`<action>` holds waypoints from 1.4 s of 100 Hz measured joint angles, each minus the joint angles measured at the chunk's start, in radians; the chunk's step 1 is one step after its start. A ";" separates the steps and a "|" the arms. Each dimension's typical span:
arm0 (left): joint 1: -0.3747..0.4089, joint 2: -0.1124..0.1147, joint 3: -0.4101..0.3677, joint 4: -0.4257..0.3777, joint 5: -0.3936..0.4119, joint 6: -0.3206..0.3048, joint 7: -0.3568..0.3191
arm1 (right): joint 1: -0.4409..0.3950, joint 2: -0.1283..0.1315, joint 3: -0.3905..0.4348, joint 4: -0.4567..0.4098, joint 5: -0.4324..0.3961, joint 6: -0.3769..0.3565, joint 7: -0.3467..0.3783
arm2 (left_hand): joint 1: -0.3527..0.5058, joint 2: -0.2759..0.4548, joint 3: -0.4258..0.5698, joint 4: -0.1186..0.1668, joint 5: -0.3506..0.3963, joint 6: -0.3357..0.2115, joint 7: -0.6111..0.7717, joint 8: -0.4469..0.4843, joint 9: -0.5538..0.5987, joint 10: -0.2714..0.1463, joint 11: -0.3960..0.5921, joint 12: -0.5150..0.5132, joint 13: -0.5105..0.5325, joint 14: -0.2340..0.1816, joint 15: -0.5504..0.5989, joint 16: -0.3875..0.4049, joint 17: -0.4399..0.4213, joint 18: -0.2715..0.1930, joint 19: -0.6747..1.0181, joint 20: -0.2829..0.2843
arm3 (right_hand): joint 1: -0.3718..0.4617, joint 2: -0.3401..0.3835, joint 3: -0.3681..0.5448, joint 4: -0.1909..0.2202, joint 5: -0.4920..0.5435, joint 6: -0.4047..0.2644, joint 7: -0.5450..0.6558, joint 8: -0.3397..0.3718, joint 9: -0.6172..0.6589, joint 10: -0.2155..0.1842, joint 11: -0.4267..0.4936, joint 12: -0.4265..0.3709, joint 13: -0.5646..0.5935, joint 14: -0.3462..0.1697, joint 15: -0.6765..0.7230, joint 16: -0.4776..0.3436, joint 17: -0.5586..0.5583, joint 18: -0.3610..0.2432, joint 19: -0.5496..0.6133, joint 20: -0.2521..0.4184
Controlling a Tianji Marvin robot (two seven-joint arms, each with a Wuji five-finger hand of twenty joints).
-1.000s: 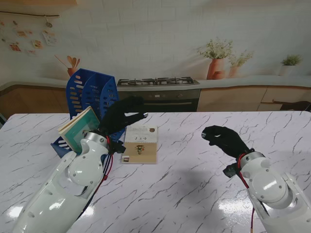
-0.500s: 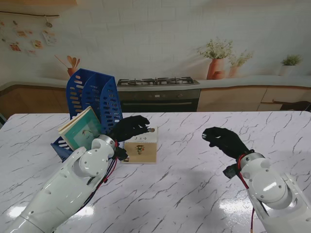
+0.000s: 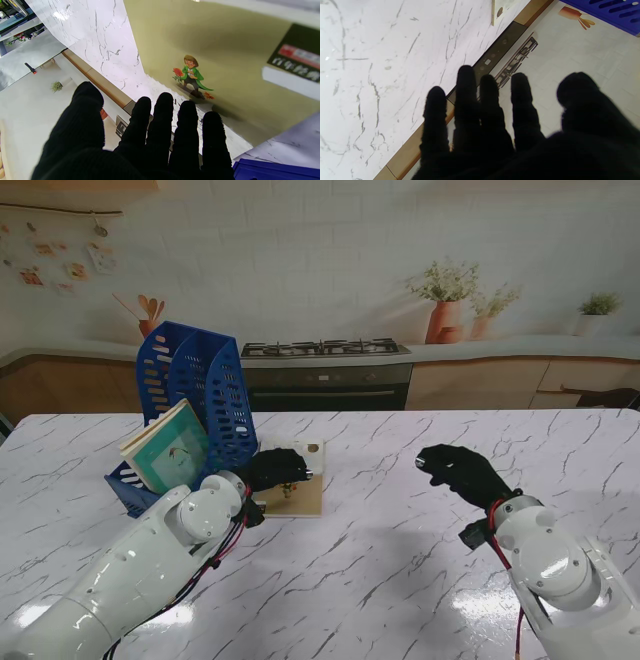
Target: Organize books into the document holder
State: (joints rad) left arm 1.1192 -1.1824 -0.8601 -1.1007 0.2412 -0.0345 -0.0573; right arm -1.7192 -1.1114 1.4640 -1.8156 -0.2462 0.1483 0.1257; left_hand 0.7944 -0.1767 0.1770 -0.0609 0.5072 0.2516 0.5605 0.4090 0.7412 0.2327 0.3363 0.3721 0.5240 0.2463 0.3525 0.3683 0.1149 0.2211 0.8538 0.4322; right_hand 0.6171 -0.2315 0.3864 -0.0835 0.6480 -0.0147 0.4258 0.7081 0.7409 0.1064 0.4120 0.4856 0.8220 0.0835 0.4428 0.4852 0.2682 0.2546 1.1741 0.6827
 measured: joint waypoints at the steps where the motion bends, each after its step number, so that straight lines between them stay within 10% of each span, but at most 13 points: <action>1: -0.001 0.000 0.001 0.000 -0.002 0.001 -0.003 | 0.000 0.000 0.000 0.000 -0.002 0.000 0.000 | 0.000 0.000 0.000 0.000 0.000 0.003 0.004 0.001 0.000 0.000 0.002 0.000 -0.005 0.000 0.000 0.000 0.000 0.000 0.000 0.000 | 0.000 0.000 0.000 0.000 0.000 0.000 0.000 0.000 0.000 0.000 0.000 0.000 0.000 0.000 0.000 0.000 0.000 0.000 0.000 0.000; 83: 0.070 0.027 0.070 -0.141 -0.153 -0.016 -0.143 | -0.004 0.004 -0.001 0.018 -0.001 -0.015 0.029 | 0.001 0.063 -0.045 0.000 0.041 0.082 0.163 0.061 0.147 0.030 0.116 -0.033 0.041 -0.109 0.127 -0.012 0.118 0.043 0.286 0.146 | 0.000 0.012 -0.013 0.000 0.000 0.001 0.000 0.000 0.000 0.001 0.000 0.000 0.000 0.006 0.000 0.000 0.000 0.000 0.000 0.000; 111: 0.229 0.039 -0.017 -0.304 -0.105 -0.030 -0.131 | 0.000 0.010 -0.016 0.036 0.019 -0.023 0.046 | 0.000 0.063 -0.081 0.000 0.016 0.083 0.149 0.061 0.110 0.042 0.115 -0.033 0.167 0.153 0.228 0.017 0.140 0.170 0.273 0.137 | 0.000 0.012 -0.023 0.000 0.000 0.001 0.000 0.000 0.000 0.002 0.000 0.000 0.000 0.007 0.000 0.000 0.000 0.000 0.000 0.000; 140: 0.320 0.048 -0.130 -0.399 0.028 -0.010 -0.056 | 0.025 0.018 -0.065 0.083 0.060 -0.055 0.086 | 0.000 0.064 -0.093 0.011 -0.020 0.058 0.115 0.061 0.061 0.023 0.100 -0.033 0.148 0.161 0.204 0.017 0.113 0.174 0.261 0.137 | 0.027 0.012 -0.023 0.000 0.024 0.002 0.008 0.000 0.029 0.002 -0.011 -0.034 0.013 0.007 -0.079 -0.064 -0.025 0.000 -0.028 -0.046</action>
State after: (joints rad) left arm 1.4392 -1.1342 -0.9898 -1.5001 0.2695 -0.0445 -0.1138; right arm -1.6938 -1.0935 1.3986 -1.7323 -0.1863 0.0929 0.2120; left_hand 0.7942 -0.1132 0.0839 -0.0496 0.4870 0.3095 0.6758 0.4695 0.8024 0.2553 0.4361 0.3393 0.6721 0.4076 0.5562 0.3853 0.2283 0.3948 1.1144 0.5695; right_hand 0.6443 -0.2194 0.3632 -0.0835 0.6716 -0.0123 0.4335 0.7081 0.7698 0.1088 0.4014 0.4517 0.8346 0.0909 0.3638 0.4217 0.2436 0.2546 1.1465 0.6365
